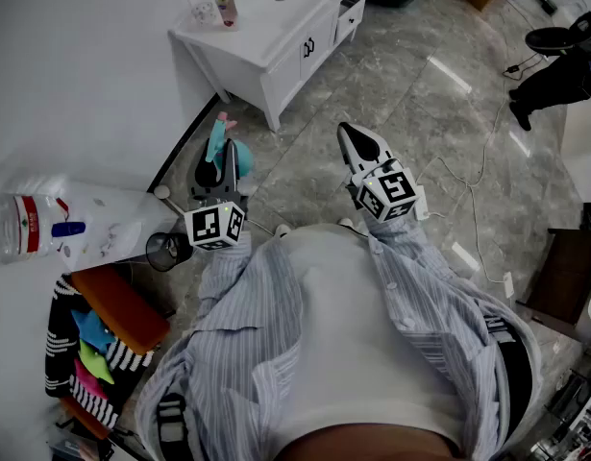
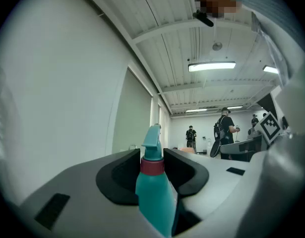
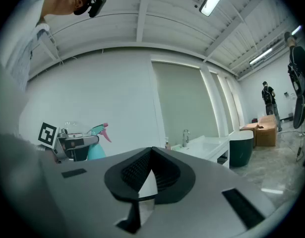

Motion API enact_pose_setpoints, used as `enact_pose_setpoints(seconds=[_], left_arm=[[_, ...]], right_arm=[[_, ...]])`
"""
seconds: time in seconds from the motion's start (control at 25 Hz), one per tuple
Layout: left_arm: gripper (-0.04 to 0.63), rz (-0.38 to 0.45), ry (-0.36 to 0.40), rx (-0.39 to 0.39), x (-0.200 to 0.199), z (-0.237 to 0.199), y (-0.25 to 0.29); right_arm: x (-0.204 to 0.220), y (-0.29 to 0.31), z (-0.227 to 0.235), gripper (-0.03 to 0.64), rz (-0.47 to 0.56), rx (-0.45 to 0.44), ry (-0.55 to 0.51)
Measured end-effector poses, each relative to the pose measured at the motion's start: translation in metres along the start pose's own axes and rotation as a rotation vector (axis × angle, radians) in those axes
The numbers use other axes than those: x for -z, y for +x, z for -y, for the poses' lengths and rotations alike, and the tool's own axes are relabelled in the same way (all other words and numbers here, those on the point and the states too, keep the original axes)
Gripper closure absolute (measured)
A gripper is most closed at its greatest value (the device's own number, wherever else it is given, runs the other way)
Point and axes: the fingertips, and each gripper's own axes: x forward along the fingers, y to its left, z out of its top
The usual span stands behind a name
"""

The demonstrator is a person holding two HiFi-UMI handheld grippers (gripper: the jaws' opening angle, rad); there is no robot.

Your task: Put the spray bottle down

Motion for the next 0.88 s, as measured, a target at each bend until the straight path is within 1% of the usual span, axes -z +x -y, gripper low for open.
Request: enact_pose_setpoints(seconds=[0.4,0.56,0.88], left_arm=[[0.456,-0.011,-0.016,0.014,0.007,-0.003,-0.002],[0.456,-0.010,-0.020,0.019,0.006,-0.005,0.000],[0.456,-0.002,-0.022,0.025,0.002,-0.025,0.007]], right_arm=[[0.004,0.001,-0.004,0.601,-0.011,0.007,0.010],[0.003,0.002,-0.007,0.601,-0.011,-0.006,0.029],[-0.004,0.020,-0.015,0.601,-0.013,0.000,-0.001]])
